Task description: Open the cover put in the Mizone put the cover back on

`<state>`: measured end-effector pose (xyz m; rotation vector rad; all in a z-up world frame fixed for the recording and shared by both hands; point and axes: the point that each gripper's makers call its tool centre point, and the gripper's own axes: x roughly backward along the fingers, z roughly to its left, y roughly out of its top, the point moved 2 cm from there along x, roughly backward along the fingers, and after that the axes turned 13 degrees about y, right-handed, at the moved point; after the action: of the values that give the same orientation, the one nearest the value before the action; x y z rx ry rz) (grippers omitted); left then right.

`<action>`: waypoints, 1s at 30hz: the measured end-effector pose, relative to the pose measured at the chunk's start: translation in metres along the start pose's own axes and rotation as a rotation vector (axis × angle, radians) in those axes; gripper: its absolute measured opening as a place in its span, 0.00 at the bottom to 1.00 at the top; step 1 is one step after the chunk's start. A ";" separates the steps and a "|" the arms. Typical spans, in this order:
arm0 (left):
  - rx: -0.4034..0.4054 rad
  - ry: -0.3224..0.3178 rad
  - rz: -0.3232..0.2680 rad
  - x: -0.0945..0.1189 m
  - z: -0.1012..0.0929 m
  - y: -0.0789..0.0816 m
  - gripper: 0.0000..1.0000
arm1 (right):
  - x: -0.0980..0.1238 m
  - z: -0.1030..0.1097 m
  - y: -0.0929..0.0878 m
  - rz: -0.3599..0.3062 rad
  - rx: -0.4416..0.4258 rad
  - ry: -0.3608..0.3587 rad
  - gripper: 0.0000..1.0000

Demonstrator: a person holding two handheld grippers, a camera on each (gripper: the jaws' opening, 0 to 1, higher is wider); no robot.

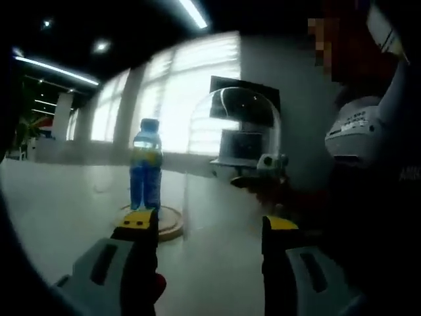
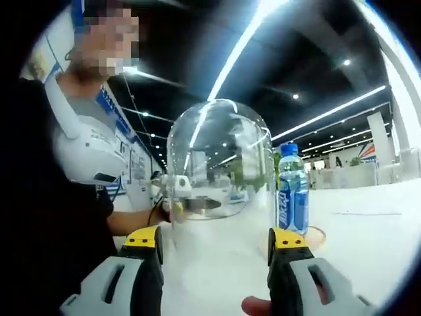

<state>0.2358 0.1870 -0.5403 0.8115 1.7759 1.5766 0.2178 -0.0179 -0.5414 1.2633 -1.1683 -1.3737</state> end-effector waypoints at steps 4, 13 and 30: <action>0.006 -0.026 0.015 -0.004 -0.004 -0.001 0.59 | -0.008 -0.006 0.005 -0.024 0.005 -0.004 0.60; 0.017 -0.034 -0.019 -0.014 0.003 0.012 0.59 | -0.017 -0.014 0.010 -0.019 0.012 -0.002 0.63; 0.035 -0.089 0.059 -0.036 -0.005 0.001 0.58 | -0.021 -0.015 0.011 0.009 0.013 0.017 0.65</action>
<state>0.2538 0.1562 -0.5374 0.9446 1.7344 1.5260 0.2339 0.0008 -0.5284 1.2745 -1.1715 -1.3483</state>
